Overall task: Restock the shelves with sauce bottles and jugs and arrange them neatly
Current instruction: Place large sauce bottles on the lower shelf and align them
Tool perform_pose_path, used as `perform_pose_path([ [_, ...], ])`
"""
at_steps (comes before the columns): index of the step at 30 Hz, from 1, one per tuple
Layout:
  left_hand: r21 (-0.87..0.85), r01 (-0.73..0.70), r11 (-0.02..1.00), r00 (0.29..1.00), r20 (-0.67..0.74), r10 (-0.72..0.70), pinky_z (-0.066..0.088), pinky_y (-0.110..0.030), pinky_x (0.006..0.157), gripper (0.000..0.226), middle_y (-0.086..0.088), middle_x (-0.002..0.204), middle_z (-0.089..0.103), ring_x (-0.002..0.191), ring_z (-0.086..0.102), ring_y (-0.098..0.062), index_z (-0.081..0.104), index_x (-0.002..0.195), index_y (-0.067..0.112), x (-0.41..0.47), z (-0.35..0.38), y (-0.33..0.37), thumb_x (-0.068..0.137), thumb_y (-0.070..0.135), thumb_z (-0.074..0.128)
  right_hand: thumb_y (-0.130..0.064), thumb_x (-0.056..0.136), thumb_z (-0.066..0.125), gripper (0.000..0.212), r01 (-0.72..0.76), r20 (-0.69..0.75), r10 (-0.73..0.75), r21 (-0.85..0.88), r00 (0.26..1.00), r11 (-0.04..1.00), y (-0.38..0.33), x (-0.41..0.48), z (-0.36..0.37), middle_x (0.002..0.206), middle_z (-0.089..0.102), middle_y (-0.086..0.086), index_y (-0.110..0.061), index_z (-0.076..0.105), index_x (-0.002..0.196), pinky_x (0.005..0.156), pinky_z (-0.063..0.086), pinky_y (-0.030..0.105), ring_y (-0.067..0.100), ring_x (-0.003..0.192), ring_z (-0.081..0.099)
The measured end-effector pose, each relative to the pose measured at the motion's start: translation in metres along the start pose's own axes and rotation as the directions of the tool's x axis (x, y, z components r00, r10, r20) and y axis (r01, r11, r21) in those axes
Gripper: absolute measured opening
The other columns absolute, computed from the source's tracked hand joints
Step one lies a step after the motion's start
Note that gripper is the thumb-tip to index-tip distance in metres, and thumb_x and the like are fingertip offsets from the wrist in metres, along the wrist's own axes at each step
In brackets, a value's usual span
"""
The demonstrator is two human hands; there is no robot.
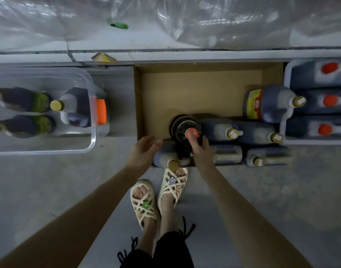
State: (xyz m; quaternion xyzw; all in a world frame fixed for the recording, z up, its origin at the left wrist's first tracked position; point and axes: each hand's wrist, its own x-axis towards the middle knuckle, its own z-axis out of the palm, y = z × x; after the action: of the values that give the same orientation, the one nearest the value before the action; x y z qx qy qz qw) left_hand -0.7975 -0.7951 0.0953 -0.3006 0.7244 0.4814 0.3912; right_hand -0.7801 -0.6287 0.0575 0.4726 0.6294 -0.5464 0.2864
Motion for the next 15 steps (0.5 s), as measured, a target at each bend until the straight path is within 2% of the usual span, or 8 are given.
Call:
perform_pose_path([
  [2, -0.014, 0.016, 1.000, 1.000, 0.000, -0.016, 0.047, -0.035, 0.096, 0.050, -0.009, 0.120, 0.061, 0.110, 0.058, -0.022, 0.047, 0.137, 0.012, 0.010, 0.003, -0.004, 0.094, 0.035, 0.056, -0.046, 0.092, 0.057, 0.079, -0.018, 0.015, 0.018, 0.023, 1.000, 1.000, 0.004, 0.009, 0.003, 0.155, 0.031, 0.007, -0.016, 0.018, 0.154, 0.091, 0.026, 0.019, 0.024, 0.139, 0.033],
  [6, -0.045, 0.030, 0.999, 0.999, -0.013, -0.031, 0.047, -0.036, 0.098, 0.048, -0.007, 0.117, 0.061, 0.109, 0.058, -0.021, 0.048, 0.136, 0.011, 0.024, 0.006, -0.002, 0.094, 0.034, 0.057, -0.050, 0.090, 0.058, 0.084, -0.037, 0.042, 0.035, 0.039, 0.999, 0.999, 0.001, 0.016, 0.003, 0.156, 0.029, 0.004, -0.024, 0.012, 0.155, 0.095, 0.026, 0.024, 0.023, 0.140, 0.032],
  [11, -0.061, 0.017, 0.998, 1.000, 0.001, -0.017, 0.045, -0.029, 0.090, 0.047, -0.005, 0.117, 0.059, 0.108, 0.056, -0.018, 0.047, 0.136, 0.011, 0.036, 0.004, 0.005, 0.095, 0.032, 0.055, -0.050, 0.090, 0.057, 0.084, -0.036, 0.074, 0.027, 0.118, 0.997, 0.992, -0.009, 0.026, 0.003, 0.157, 0.025, 0.001, -0.030, 0.008, 0.155, 0.095, 0.027, 0.022, 0.021, 0.141, 0.031],
  [13, -0.071, 0.015, 0.997, 1.000, 0.003, -0.015, 0.046, -0.029, 0.090, 0.047, -0.003, 0.114, 0.059, 0.106, 0.057, -0.017, 0.047, 0.136, 0.012, 0.041, 0.002, 0.006, 0.095, 0.033, 0.055, -0.064, 0.074, 0.068, 0.105, -0.031, 0.112, 0.011, 0.180, 0.994, 0.983, -0.013, 0.032, 0.009, 0.158, 0.026, -0.001, -0.036, 0.007, 0.154, 0.106, 0.030, 0.029, 0.020, 0.139, 0.033],
  [15, -0.071, 0.014, 0.997, 1.000, 0.008, -0.014, 0.047, -0.031, 0.092, 0.047, -0.001, 0.110, 0.059, 0.105, 0.057, -0.016, 0.046, 0.136, 0.013, 0.044, -0.001, 0.007, 0.095, 0.034, 0.054, -0.076, 0.048, 0.076, 0.130, -0.021, 0.140, -0.012, 0.237, 0.990, 0.971, -0.017, 0.036, 0.016, 0.155, 0.031, -0.002, -0.040, 0.010, 0.153, 0.114, 0.032, 0.041, 0.021, 0.137, 0.038],
])
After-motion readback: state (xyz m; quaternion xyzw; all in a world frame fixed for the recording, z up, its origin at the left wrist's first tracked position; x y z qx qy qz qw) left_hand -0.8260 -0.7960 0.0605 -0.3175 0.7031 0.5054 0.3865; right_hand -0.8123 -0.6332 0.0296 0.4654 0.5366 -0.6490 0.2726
